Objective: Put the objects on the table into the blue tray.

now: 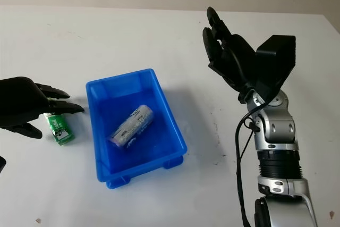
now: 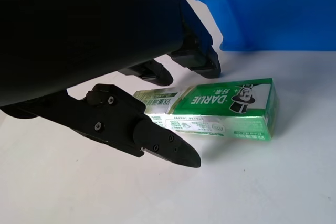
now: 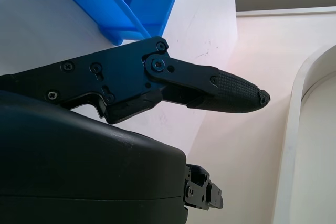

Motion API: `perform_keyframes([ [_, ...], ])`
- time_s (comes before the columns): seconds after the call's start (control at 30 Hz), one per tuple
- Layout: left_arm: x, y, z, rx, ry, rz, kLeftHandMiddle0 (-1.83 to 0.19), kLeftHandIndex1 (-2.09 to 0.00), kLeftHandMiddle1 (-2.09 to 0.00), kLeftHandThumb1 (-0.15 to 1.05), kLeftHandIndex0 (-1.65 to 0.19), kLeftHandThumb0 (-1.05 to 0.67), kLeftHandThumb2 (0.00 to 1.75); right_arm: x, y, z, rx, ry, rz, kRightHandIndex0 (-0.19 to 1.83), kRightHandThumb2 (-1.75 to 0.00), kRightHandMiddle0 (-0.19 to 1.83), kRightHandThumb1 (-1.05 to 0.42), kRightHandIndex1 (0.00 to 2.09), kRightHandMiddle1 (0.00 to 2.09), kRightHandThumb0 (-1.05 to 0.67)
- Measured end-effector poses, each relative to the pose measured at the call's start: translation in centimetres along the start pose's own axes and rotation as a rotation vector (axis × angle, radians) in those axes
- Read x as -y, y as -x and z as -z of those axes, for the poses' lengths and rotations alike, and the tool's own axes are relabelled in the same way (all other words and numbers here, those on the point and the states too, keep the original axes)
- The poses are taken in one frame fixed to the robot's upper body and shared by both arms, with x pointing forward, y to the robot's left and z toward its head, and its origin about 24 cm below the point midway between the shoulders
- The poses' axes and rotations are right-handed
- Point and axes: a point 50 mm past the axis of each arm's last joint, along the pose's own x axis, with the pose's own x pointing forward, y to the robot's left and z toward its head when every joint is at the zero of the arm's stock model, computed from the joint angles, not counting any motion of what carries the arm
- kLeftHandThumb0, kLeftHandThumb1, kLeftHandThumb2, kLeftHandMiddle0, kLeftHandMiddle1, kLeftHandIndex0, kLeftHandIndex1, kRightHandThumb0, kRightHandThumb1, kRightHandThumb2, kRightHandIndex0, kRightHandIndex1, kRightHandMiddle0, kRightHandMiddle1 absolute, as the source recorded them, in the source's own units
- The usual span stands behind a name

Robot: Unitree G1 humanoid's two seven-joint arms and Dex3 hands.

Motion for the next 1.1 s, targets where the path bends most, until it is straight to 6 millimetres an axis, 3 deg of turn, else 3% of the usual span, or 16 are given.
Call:
perform_keyframes([
  [0.03, 0.1, -0.1, -0.1, 0.009, -0.021, -0.028, -0.47, -0.89, -0.75, 0.91, -0.36, -0.25, 0.06, 0.0, 0.0, 0.0, 0.0, -0.001, -0.001, -0.19, -0.65, -0.19, -1.05, 0.0, 0.0, -0.72],
  [0.13, 0.6, -0.6, -0.3, 0.029, -0.104, -0.092, -0.18, -1.64, -1.78, 0.99, -0.09, -0.13, 0.06, 0.0, 0.0, 0.0, 0.001, -0.001, -0.004, -0.19, -0.64, -0.19, -1.05, 0.0, 0.0, -0.72],
  [0.2, 0.8, -0.9, -0.3, 0.04, -0.166, -0.109, -0.22, -1.91, -2.02, 1.0, -0.04, -0.11, 0.05, 0.0, 0.0, 0.0, 0.001, -0.001, -0.005, -0.19, -0.65, -0.19, -1.05, 0.0, 0.0, -0.72],
  [0.3, 0.9, -1.1, -0.1, 0.048, -0.251, -0.107, -0.36, -2.06, -2.09, 1.0, -0.09, -0.19, 0.05, 0.0, 0.0, 0.0, 0.002, -0.001, -0.004, -0.19, -0.65, -0.19, -1.05, 0.0, 0.0, -0.72],
  [0.5, 1.3, -1.5, -0.2, 0.072, -0.348, -0.108, -0.54, -2.09, -2.09, 1.04, -0.16, -0.35, 0.06, 0.0, 0.0, 0.0, 0.002, -0.003, -0.006, -0.19, -0.65, -0.19, -1.05, 0.0, 0.0, -0.72],
  [0.67, 1.5, -1.6, -0.3, 0.072, -0.379, -0.097, -0.45, -2.0, -2.09, 1.04, -0.15, -0.36, 0.06, 0.0, 0.0, 0.0, 0.003, -0.004, -0.011, -0.19, -0.65, -0.19, -1.05, 0.0, 0.0, -0.73],
  [0.9, 1.6, -1.4, -0.3, 0.058, -0.365, -0.101, -0.46, -2.09, -2.09, 1.0, -0.23, -0.47, 0.05, 0.0, 0.0, 0.0, 0.003, -0.004, -0.011, -0.19, -0.64, -0.19, -1.05, 0.0, 0.0, -0.72],
  [1.1, 1.6, -1.1, 0.4, -0.002, -0.273, -0.117, -0.37, -2.09, -2.09, 1.04, -0.14, -0.41, 0.06, -0.1, 0.0, 0.0, 0.003, -0.006, -0.019, -0.19, -0.65, -0.19, -1.05, 0.0, 0.0, -0.72],
])
